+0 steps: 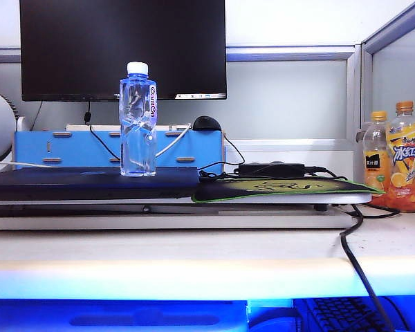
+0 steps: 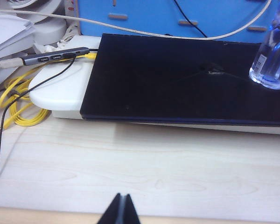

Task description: Pick up the mineral water bottle and place it on the laptop.

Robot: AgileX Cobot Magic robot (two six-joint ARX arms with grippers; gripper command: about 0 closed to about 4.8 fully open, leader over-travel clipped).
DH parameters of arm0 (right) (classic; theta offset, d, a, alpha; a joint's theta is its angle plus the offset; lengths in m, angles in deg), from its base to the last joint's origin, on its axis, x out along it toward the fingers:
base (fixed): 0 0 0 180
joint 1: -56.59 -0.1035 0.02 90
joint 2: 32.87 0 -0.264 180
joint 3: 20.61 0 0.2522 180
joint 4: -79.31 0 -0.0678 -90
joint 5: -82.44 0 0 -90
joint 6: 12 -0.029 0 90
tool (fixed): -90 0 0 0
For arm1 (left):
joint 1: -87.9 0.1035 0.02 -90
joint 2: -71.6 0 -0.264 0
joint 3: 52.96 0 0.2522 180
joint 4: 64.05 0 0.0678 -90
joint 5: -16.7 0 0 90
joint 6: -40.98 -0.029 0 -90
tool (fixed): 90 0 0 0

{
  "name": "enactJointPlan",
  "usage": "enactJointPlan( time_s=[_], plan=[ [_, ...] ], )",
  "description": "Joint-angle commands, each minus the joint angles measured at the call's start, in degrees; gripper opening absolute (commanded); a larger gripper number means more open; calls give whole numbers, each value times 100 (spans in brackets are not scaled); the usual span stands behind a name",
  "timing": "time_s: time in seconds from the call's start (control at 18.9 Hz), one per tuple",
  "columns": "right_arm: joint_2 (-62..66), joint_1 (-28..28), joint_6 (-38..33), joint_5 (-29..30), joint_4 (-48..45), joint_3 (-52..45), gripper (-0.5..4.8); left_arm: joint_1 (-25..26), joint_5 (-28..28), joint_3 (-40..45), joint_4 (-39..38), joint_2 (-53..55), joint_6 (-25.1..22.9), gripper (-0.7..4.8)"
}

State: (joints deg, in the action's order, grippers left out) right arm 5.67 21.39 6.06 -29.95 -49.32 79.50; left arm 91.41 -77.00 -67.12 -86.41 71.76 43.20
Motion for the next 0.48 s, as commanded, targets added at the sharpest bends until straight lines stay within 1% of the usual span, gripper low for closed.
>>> enactJointPlan(
  time_s=[0.05, 0.11, 0.21, 0.26, 0.42, 0.48],
  plan=[
    [-793, 516, -17, 389, -1843, -2194, 1, 0, -17, 0, 4, -11, -7, -2],
    [-1187, 841, -52, 680, -2369, -3289, 1, 0, -17, 0, 4, -11, -9, -2],
    [-1659, 1272, -111, 1141, -2802, -4542, 0, 0, -17, 0, 7, -11, -9, -2],
    [-1906, 1510, -302, 1410, -2892, -5104, 0, 0, -17, 0, 7, -11, -7, -2],
    [-2715, 2205, -785, 2135, -2892, -6393, 0, 0, -20, 0, 7, -11, -7, -2],
    [-2986, 2380, -920, 2262, -2887, -6708, 0, 0, -17, 0, 7, -11, -9, -2]
  ],
)
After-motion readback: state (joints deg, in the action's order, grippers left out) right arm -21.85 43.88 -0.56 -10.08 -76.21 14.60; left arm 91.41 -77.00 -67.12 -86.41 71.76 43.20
